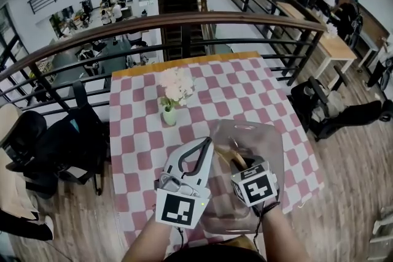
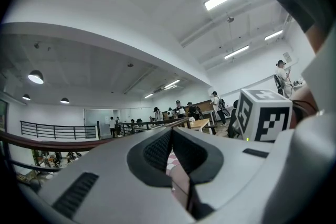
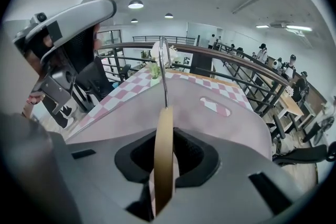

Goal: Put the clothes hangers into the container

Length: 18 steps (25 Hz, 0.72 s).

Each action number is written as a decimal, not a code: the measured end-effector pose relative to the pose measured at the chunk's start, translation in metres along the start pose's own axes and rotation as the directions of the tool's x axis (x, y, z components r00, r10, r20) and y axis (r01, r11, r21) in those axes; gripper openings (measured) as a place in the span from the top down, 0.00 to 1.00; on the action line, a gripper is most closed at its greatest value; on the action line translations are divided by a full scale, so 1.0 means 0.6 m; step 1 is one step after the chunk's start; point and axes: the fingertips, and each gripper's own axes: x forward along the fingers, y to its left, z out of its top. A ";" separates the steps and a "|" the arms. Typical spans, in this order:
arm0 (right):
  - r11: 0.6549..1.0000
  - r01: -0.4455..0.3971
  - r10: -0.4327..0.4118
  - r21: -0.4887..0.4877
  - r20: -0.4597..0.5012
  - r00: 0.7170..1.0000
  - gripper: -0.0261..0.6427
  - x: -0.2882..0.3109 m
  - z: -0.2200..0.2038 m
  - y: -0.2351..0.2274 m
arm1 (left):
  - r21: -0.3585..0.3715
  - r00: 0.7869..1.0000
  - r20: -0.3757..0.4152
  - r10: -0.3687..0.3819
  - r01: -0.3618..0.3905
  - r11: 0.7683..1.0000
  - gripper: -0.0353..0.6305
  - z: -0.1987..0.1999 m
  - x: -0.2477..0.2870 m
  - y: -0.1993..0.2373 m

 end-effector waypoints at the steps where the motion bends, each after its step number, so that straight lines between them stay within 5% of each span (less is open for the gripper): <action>1: 1.000 -0.006 0.006 -0.010 -0.006 1.000 0.86 0.005 0.000 0.004 | 0.000 1.000 -0.004 0.000 0.000 1.000 0.93 -0.003 0.000 0.000; 18: 0.999 -0.003 0.002 -0.039 -0.042 0.999 0.86 0.020 -0.001 -0.003 | -0.013 0.999 -0.033 -0.025 0.025 1.000 0.93 -0.022 0.013 0.000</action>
